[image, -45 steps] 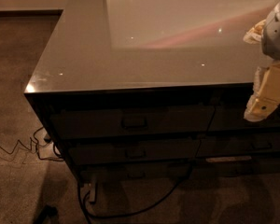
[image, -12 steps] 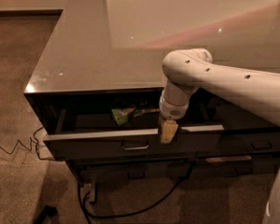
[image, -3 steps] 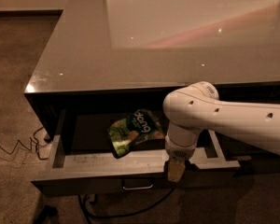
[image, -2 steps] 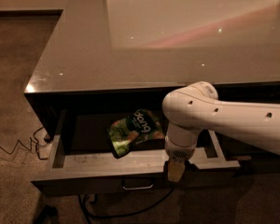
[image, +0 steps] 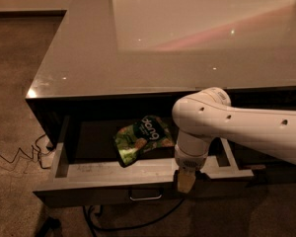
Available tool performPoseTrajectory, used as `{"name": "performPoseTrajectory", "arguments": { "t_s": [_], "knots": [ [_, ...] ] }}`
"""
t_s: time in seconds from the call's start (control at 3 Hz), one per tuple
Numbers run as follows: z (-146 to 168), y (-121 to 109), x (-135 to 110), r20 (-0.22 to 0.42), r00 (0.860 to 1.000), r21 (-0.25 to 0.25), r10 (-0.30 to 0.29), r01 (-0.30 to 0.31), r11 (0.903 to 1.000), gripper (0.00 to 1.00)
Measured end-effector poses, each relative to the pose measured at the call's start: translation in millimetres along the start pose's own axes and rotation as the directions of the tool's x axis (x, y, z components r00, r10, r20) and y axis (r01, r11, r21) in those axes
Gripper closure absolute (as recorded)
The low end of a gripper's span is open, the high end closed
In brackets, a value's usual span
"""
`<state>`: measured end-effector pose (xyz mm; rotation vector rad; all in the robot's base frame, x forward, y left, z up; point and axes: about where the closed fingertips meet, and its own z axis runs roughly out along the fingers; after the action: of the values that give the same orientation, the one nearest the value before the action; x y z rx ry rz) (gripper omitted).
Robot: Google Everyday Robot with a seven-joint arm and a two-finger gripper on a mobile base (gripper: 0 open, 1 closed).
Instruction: Open top drawer
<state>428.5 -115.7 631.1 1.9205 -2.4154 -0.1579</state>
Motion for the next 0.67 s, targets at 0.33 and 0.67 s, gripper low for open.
{"name": "performPoseTrajectory", "arguments": {
  "t_s": [0.33,0.67],
  "knots": [
    [0.0,0.0,0.0,0.0,1.0,0.0,0.0,0.0,1.0,0.0],
    [0.0,0.0,0.0,0.0,1.0,0.0,0.0,0.0,1.0,0.0]
  ]
}}
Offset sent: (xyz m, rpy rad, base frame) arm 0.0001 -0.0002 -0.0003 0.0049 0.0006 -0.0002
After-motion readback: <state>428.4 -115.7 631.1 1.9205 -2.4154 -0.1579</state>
